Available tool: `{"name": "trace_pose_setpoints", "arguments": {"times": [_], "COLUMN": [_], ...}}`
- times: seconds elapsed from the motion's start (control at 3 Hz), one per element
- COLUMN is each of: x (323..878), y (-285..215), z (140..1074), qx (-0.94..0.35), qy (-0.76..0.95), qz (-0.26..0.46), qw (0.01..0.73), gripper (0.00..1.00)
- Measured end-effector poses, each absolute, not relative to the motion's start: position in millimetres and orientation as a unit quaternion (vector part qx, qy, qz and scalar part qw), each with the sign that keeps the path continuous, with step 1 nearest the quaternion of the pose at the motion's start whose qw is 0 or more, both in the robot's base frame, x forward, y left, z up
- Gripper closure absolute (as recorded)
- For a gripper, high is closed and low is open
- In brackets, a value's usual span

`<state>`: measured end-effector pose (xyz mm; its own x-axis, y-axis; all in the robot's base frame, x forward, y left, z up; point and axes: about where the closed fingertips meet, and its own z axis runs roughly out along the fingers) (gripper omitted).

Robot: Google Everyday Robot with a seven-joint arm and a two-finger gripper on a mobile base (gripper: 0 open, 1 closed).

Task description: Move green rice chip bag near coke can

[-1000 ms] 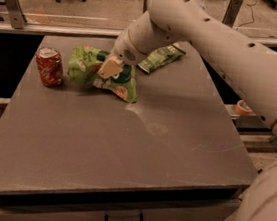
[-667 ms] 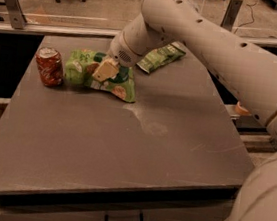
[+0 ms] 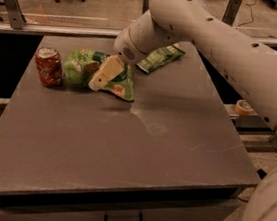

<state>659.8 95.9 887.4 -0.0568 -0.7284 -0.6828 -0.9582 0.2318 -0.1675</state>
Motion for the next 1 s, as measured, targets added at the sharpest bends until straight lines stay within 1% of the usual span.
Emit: {"name": "trace_pose_setpoints", "arguments": {"times": [0.33,0.67,1.0], "x": [648,631,609], "y": [62,-16,-115], "z": [924,994,1074], "qx": [-0.576,-0.558,-0.540], "qy": [0.699,0.673,0.641], "qz": [0.172,0.148,0.080], "qw": [0.386,0.462,0.540], "gripper": [0.00,0.00,0.00]}}
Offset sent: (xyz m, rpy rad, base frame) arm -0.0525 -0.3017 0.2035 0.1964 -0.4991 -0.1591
